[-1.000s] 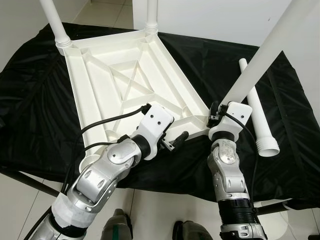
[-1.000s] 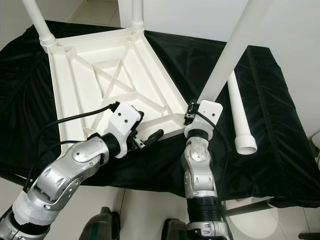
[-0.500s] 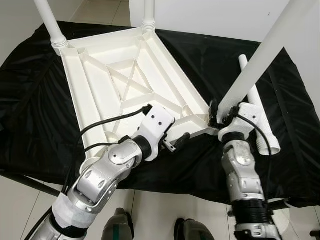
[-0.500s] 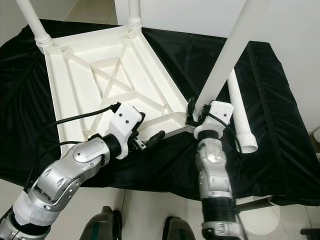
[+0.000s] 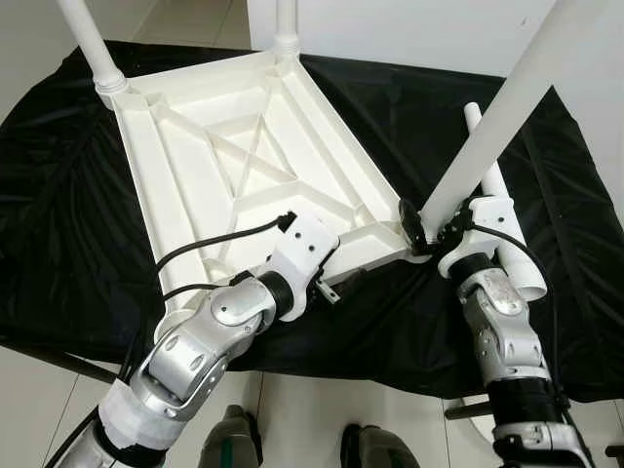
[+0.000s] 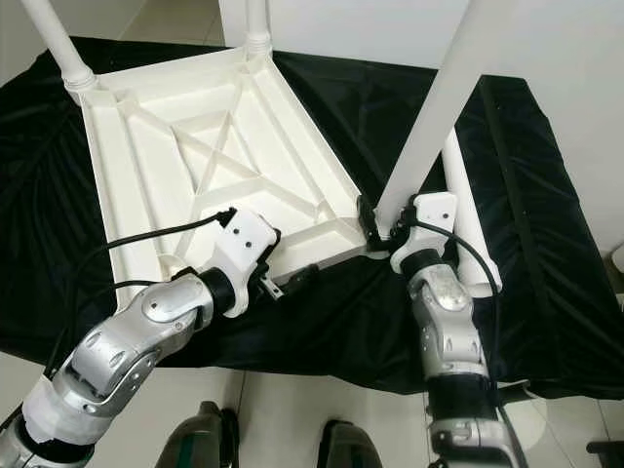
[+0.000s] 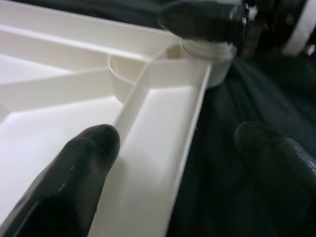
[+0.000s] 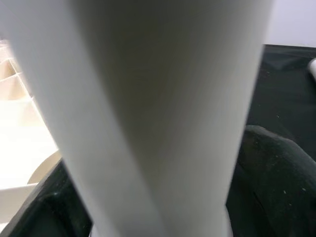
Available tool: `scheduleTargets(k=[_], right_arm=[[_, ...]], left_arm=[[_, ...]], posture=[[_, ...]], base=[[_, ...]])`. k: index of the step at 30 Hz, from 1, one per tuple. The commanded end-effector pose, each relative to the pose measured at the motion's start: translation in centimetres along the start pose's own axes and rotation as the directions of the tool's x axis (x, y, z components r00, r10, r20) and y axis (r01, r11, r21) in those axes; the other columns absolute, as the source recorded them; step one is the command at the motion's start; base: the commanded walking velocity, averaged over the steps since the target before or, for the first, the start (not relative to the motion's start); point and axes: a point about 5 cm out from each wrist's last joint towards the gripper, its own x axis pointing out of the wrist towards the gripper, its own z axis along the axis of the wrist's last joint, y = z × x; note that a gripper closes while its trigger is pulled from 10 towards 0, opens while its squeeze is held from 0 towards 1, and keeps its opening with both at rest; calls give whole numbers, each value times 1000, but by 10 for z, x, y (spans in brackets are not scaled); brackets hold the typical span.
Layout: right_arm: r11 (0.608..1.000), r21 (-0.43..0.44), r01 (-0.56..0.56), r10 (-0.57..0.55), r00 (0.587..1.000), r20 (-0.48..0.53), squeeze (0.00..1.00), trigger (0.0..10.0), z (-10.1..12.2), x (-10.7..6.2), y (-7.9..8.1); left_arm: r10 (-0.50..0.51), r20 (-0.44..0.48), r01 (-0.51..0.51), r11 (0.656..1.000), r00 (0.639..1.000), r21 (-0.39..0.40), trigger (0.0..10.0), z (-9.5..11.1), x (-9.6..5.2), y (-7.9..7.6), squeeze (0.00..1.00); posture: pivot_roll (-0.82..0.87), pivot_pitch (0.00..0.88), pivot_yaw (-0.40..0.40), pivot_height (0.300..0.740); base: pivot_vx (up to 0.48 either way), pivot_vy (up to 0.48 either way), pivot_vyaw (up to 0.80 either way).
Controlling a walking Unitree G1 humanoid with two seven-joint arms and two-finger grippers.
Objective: Building children table
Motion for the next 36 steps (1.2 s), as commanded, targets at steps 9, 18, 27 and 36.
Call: scheduleTargets(k=[9, 18, 27, 36], right_arm=[[975, -89, -202, 201, 979, -25, 0, 353, 3, 9, -6], [952, -109, -288, 283, 958, -53, 0, 0, 2, 10, -8], [969, -50, -243, 239, 969, -65, 0, 10000, -3, 7, -12], [991, 7, -133, 133, 988, -72, 0, 10000, -7, 6, -4]], left_arm=[[-131, -22, 130, 991, 991, -12, 10000, -3, 0, -11, 0], [-130, -26, 129, 992, 991, -7, 10000, -2, -1, -11, 0], [-129, -33, 129, 992, 991, -17, 10000, -4, -2, -9, 0], [-130, -21, 130, 991, 991, -24, 10000, -2, 0, -9, 0]], posture=[[61, 117, 16, 740], [63, 116, 15, 740], [60, 125, 13, 740], [47, 127, 11, 740]], base=[[0, 0, 0], [0, 0, 0], [0, 0, 0], [0, 0, 0]])
